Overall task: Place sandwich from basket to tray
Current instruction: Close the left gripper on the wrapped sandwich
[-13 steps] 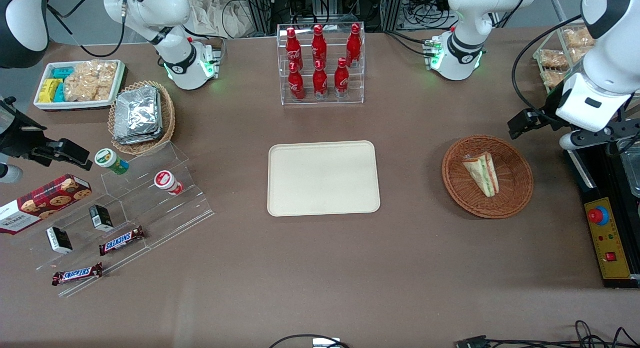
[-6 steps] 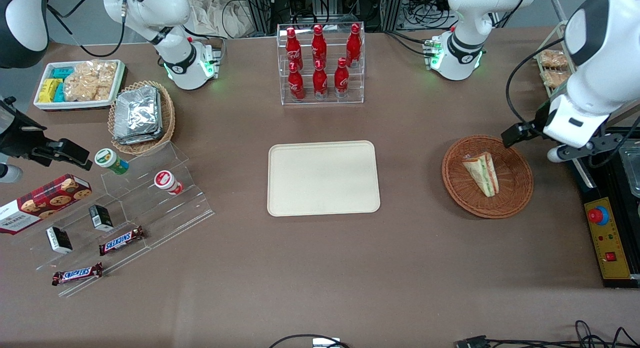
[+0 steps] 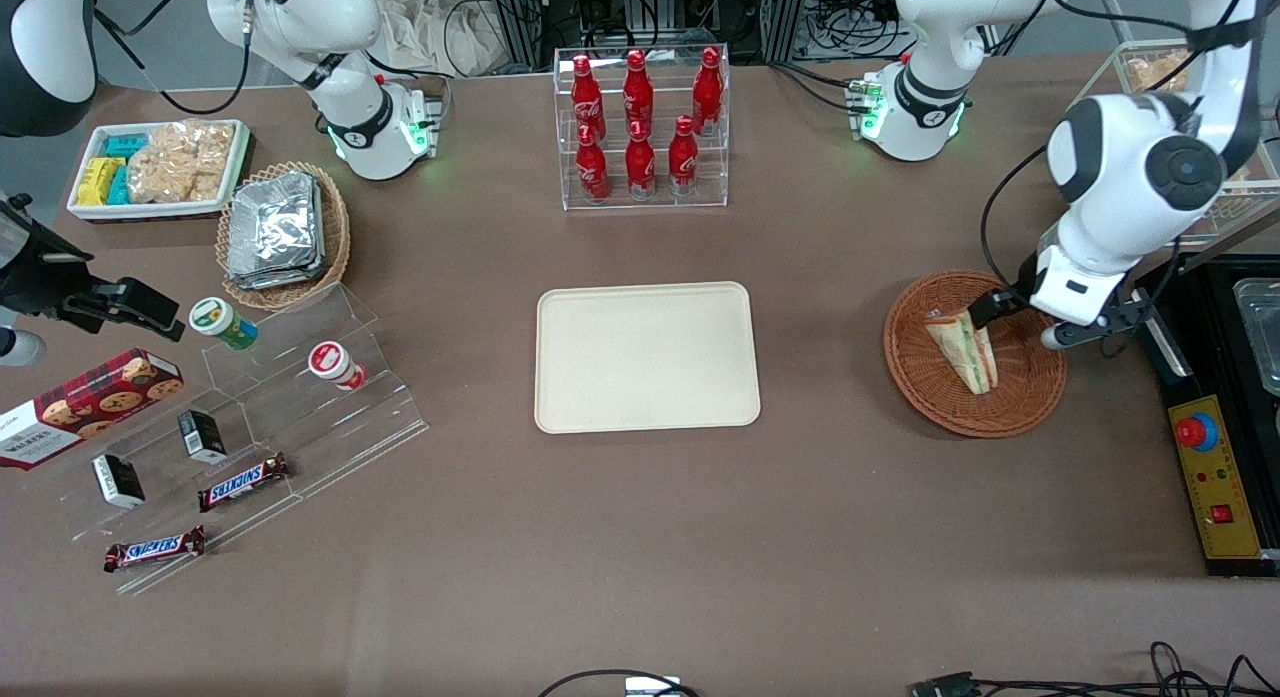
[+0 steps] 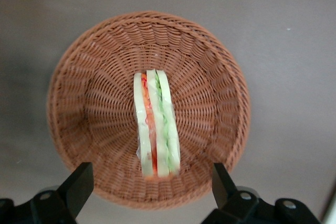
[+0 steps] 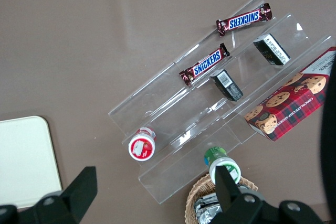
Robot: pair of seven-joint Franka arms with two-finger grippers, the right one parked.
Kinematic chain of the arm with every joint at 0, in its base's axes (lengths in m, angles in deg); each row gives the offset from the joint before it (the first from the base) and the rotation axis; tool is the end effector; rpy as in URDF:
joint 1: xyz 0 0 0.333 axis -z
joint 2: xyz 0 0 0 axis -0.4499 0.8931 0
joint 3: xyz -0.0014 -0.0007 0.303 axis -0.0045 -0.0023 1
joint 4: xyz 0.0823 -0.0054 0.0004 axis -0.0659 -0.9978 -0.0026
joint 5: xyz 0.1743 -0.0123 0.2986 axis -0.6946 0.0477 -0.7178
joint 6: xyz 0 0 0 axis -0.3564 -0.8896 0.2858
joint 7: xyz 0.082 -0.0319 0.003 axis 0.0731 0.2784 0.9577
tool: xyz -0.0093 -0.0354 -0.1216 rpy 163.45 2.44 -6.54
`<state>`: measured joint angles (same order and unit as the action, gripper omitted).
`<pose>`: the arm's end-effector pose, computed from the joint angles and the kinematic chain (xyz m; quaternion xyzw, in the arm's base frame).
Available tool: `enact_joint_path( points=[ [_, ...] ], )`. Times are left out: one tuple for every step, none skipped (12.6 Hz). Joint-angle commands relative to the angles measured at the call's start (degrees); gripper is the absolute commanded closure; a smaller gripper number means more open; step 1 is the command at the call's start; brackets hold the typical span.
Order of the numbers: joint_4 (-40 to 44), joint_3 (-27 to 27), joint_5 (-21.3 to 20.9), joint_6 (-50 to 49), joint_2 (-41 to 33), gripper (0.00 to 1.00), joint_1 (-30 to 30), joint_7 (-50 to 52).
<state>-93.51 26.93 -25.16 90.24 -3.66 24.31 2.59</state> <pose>0.4482 -0.0087 0.3400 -0.9899 -0.1417 0.0003 0.0069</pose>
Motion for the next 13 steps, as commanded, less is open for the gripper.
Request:
enact_joint_path(
  points=[
    [-2.3, 0.1, 0.0, 8.0, 4.9, 0.0, -0.2, 0.2],
    [-2.3, 0.1, 0.0, 9.0, 6.4, 0.0, -0.2, 0.3],
    [-2.6, 0.1, 0.0, 10.5, 7.5, 0.0, -0.2, 0.2],
    [-3.7, 0.1, 0.0, 13.0, 8.5, 0.0, -0.2, 0.2],
    [-4.7, 0.2, 0.0, 15.4, 10.1, 0.0, -0.1, 0.2],
    [-5.1, 0.2, 0.0, 17.5, 11.8, 0.0, -0.1, 0.2],
    [-5.8, 0.2, -0.1, 19.2, 13.0, 0.0, -0.2, 0.1],
    [-6.1, 0.1, -0.1, 19.9, 13.6, 0.01, -0.2, 0.1],
    [-6.2, 0.2, -0.1, 20.0, 13.6, 0.15, -0.1, 0.1],
    [-6.3, 0.2, -0.1, 20.0, 13.5, 0.47, -0.1, 0.0],
    [-6.3, 0.1, -0.1, 20.0, 13.5, 0.7, -0.1, 0.0],
    [-6.3, 0.2, -0.1, 20.0, 13.5, 0.84, -0.1, 0.0],
    [-6.2, 0.2, -0.1, 19.9, 13.4, 0.88, -0.1, 0.0]
  ],
)
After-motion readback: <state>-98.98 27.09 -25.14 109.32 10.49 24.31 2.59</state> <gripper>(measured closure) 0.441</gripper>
